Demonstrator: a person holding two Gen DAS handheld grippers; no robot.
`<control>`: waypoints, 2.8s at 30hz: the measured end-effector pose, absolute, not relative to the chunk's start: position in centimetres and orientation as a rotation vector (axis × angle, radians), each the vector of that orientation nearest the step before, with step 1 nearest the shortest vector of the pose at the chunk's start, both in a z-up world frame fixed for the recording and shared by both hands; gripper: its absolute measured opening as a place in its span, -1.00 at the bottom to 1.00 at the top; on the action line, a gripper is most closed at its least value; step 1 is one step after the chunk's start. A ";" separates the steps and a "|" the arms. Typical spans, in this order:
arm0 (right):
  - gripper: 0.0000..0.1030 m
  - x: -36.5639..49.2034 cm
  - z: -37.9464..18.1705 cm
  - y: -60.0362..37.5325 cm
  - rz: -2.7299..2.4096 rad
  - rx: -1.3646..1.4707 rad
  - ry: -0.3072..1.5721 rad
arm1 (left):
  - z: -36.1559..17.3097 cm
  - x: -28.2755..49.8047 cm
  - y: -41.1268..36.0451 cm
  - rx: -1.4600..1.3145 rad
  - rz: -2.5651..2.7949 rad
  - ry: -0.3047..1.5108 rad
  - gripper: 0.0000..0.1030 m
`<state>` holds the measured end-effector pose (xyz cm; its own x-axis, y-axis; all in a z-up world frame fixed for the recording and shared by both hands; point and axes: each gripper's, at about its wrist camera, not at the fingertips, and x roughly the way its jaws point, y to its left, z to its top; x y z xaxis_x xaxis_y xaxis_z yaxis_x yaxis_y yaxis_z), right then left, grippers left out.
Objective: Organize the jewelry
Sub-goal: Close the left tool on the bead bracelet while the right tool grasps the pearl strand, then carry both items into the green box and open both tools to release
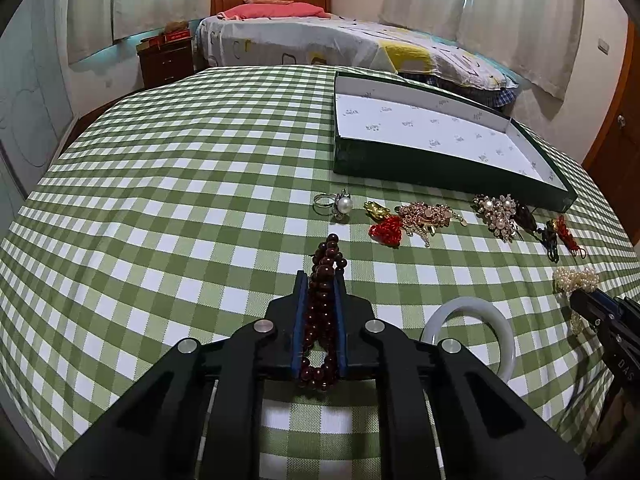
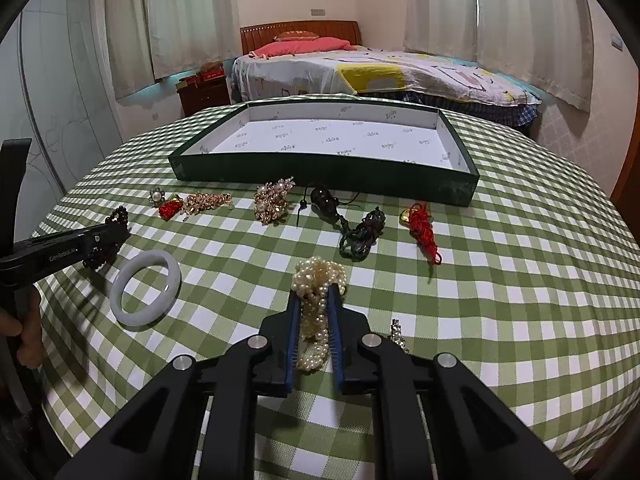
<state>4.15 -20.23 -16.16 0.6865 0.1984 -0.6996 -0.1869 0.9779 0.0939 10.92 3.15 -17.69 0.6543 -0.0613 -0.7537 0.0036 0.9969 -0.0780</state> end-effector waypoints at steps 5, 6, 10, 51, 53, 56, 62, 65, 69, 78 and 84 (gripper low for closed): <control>-0.73 4.1 -16.1 -20.2 0.214 0.020 0.781 | -17.7 11.0 3.1 -0.071 -0.037 0.853 -0.77; -0.73 4.1 -16.0 -20.3 0.213 0.021 0.780 | -17.6 10.9 3.2 -0.072 -0.038 0.853 -0.77; -0.74 4.0 -15.8 -20.4 0.213 0.023 0.770 | -17.4 10.9 3.2 -0.071 -0.040 0.843 -0.79; -0.74 12.4 -7.5 -22.9 0.152 0.054 0.532 | -8.1 19.2 -2.4 -0.057 -0.173 0.627 -0.82; -0.75 14.1 -7.6 -23.3 0.140 0.058 0.534 | -8.0 20.9 -3.2 -0.056 -0.181 0.623 -0.82; -0.75 16.2 -8.4 -23.7 0.122 0.052 0.557 | -8.9 23.7 -4.3 -0.047 -0.187 0.642 -0.82; -0.74 19.5 -11.6 -24.7 0.099 0.074 0.680 | -13.7 27.9 -5.4 -0.041 -0.196 0.789 -0.82; -0.74 20.5 -13.2 -25.2 0.089 0.083 0.747 | -15.7 29.0 -5.5 -0.036 -0.192 0.843 -0.82; -0.74 21.1 -14.7 -25.2 0.076 0.073 0.809 | -17.1 29.5 -5.4 -0.028 -0.187 0.881 -0.82; -0.52 21.0 -16.0 -25.6 0.058 0.069 0.859 | -18.5 30.6 -5.6 -0.052 -0.192 0.946 -0.60; -0.25 20.8 -16.0 -26.0 0.060 0.072 0.856 | -18.6 30.8 -5.8 -0.048 -0.190 0.946 -0.55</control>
<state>20.82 -25.96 -16.04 0.6539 0.0814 -0.7522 -0.0235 0.9959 0.0874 30.84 -5.81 -18.61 0.5692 -0.1830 -0.8016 0.1413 0.9822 -0.1239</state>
